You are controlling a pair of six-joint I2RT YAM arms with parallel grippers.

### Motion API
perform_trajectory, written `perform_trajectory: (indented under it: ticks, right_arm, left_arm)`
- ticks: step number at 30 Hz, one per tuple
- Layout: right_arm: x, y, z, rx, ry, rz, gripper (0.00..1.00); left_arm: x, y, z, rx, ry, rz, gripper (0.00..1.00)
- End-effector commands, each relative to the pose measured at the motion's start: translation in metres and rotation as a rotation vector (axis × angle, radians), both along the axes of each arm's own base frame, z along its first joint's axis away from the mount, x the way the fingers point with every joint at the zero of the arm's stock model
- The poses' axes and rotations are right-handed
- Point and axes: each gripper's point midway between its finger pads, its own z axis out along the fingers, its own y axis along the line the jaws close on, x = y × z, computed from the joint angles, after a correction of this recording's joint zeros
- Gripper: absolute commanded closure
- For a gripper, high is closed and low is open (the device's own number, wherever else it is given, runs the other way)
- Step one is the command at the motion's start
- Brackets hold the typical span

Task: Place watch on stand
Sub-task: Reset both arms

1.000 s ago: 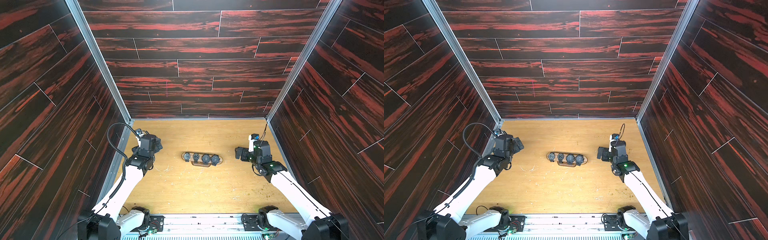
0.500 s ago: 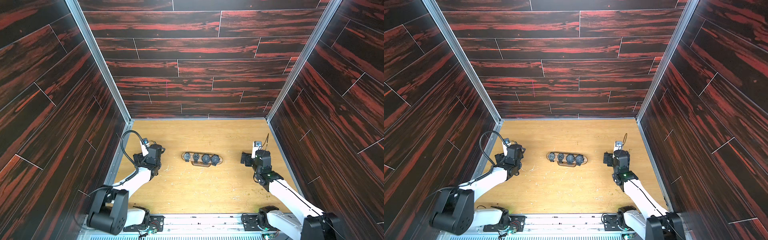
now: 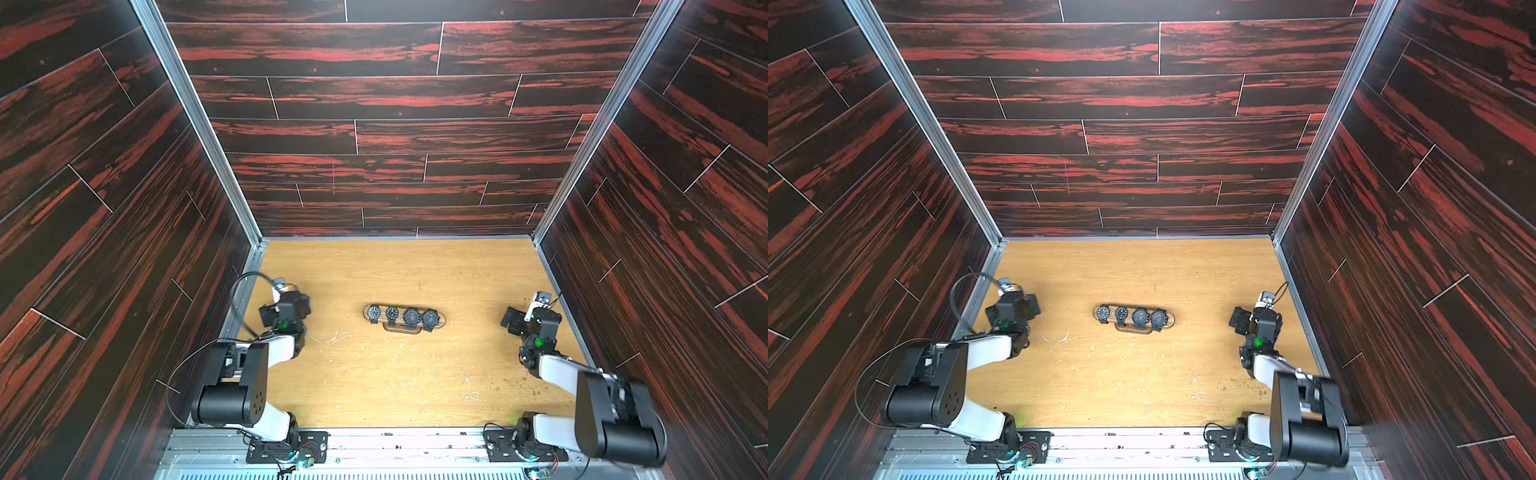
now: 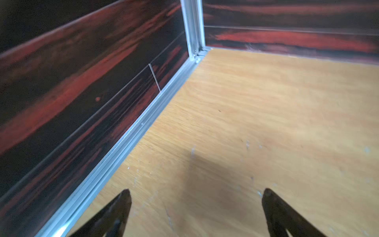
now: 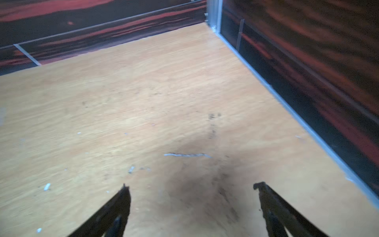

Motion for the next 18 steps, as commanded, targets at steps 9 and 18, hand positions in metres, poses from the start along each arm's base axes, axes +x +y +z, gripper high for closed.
perform_trajectory:
  ticks: [9,18]
  right_arm:
    - [0.020,0.024,0.038,-0.043,-0.322,0.165,0.02]
    - [0.031,0.029,0.031,-0.035,-0.268,0.199,0.02]
  left_arm:
    - [0.004,-0.024,0.003,-0.075,-0.120,-0.147,0.00]
    - [0.006,-0.027,0.003,-0.058,-0.096,-0.165,0.00]
